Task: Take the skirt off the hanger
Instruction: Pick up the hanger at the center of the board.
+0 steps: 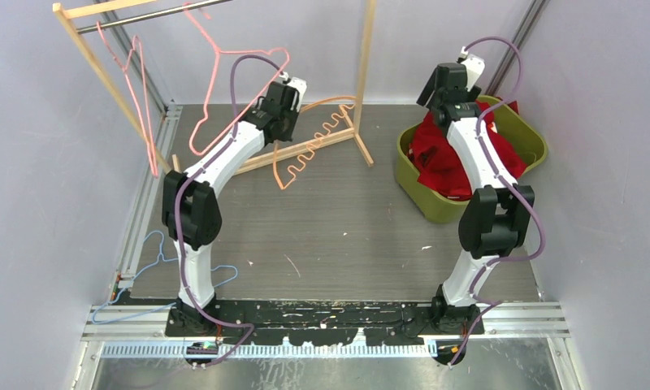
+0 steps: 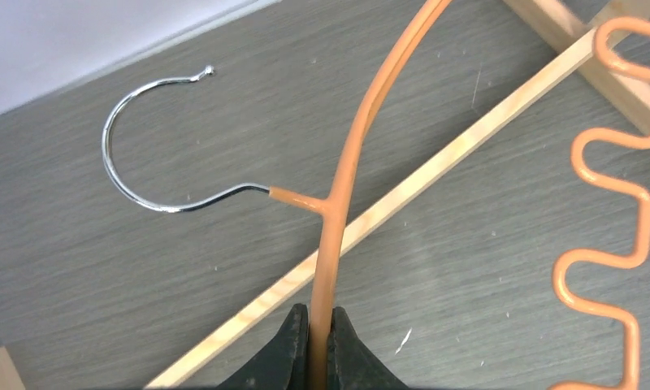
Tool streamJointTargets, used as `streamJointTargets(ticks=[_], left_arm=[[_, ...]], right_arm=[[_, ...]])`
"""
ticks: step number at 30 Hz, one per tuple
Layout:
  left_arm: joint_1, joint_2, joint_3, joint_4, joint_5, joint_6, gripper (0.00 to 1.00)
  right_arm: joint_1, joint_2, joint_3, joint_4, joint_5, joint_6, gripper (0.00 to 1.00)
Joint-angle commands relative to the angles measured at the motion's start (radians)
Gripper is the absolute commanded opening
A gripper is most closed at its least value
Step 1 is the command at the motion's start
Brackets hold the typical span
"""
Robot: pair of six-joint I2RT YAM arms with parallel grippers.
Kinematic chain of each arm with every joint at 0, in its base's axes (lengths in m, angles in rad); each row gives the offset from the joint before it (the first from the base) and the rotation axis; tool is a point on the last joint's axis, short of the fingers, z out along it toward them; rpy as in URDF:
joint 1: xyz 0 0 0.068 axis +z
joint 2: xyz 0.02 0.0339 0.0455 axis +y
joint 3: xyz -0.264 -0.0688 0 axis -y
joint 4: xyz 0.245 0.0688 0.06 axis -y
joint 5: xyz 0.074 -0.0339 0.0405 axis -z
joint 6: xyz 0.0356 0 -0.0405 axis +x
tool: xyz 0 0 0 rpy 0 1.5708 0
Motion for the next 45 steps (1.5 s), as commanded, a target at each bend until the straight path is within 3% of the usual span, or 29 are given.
streamJointTargets(ticks=[1,17,25,36,45], left_arm=[[0.007,-0.083,-0.035,0.030,-0.025,0.004,0.00],[0.021,-0.064,-0.198,0.084,0.055,-0.090,0.00],[0.091,0.009,-0.246,0.089,0.207,-0.164,0.00],[0.097,0.022,-0.385,0.110,0.376,-0.203,0.00],[0.002,-0.037,-0.538,0.118,0.421,-0.195,0.00]], right_arm=[[-0.005,-0.103,-0.001,0.035,-0.006,0.017,0.80],[-0.004,-0.203,-0.096,0.060,0.028,-0.006,0.80],[-0.004,-0.256,-0.138,0.079,0.065,-0.042,0.80],[-0.004,-0.272,-0.156,0.080,0.074,-0.044,0.80],[-0.005,-0.274,-0.172,0.088,0.071,-0.046,0.80]])
